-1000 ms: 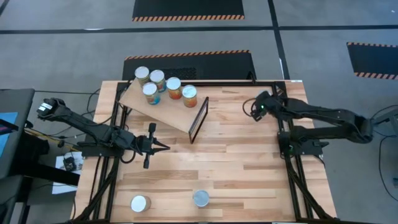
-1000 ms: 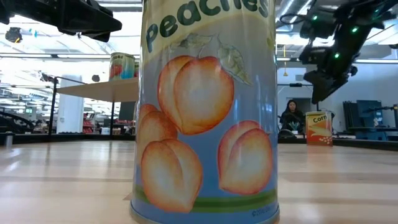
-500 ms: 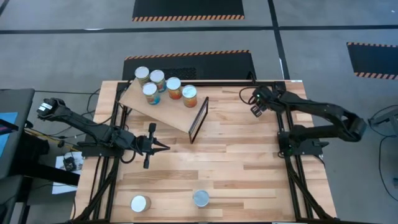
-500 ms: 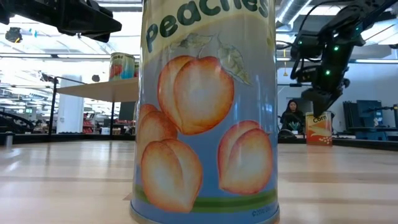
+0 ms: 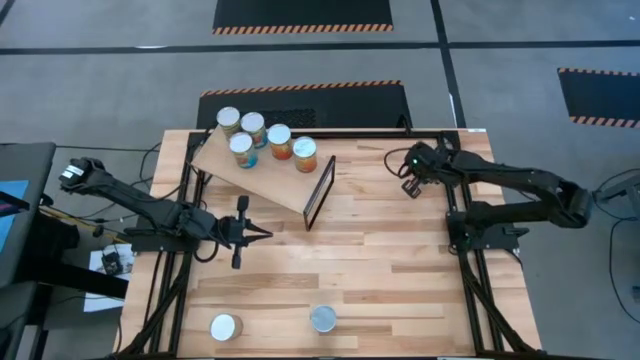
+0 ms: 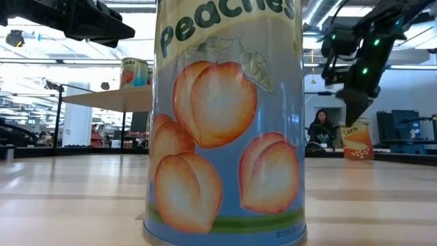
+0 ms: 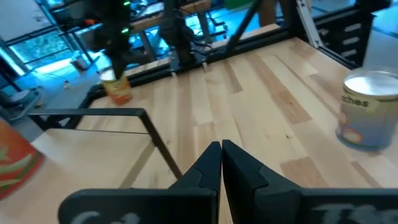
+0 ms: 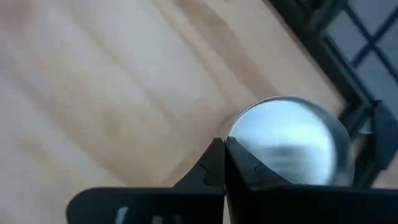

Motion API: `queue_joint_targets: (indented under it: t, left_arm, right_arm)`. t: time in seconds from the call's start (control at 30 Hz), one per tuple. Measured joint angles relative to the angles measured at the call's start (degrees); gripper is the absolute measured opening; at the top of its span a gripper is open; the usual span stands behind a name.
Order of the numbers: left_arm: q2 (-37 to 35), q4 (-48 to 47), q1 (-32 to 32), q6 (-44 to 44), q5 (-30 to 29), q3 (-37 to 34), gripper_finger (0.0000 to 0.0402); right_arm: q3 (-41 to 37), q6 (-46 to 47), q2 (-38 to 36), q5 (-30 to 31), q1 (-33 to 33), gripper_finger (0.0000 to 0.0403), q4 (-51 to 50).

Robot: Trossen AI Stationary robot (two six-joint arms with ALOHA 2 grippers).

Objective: Pick and place cans onto a shelf
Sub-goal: Align the canned corn with the other canned tomatoes on the shelf

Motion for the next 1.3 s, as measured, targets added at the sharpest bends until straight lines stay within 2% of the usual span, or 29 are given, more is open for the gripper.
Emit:
queue_joint_targets:
  t: [0.17, 0.37, 0.53, 0.67, 0.87, 1.07, 1.3]
  left_arm:
    - [-2.0, 0.0, 0.0, -0.1, -1.1, 0.0, 0.0004]
    - [-3.8, -0.3, 0.0, -0.3, -1.2, 0.0, 0.0004]
    - [-4.1, -0.3, 0.0, -0.3, -1.2, 0.0, 0.0004]
    - [-4.1, -0.6, 0.0, -0.3, -1.3, 0.0, 0.0004]
    - [-4.1, -1.9, 0.0, -1.2, -1.6, 0.0, 0.0004]
    - [-4.1, -2.4, 0.0, -1.6, -1.6, 0.0, 0.0004]
    - [-4.1, -3.2, 0.0, -1.6, -1.6, 0.0, 0.0004]
  right_arm:
    - [3.1, 7.7, -3.5, -4.0, 9.6, 0.0004, -3.1]
    - [7.7, 19.7, -2.7, -3.2, 27.8, 0.0006, -5.4]
    - [11.7, 25.6, 4.8, -0.3, 44.6, 0.0004, 2.9]
    - [17.7, 24.7, 15.3, 1.7, 53.6, 0.0007, 11.7]
    - [32.3, 23.0, 32.7, 2.0, 56.7, 0.0005, 15.2]
    - [49.4, 19.7, 47.9, 0.5, 54.9, 0.0006, 9.5]
    - [65.9, 11.3, 59.8, -1.2, 52.7, 0.0005, 4.8]
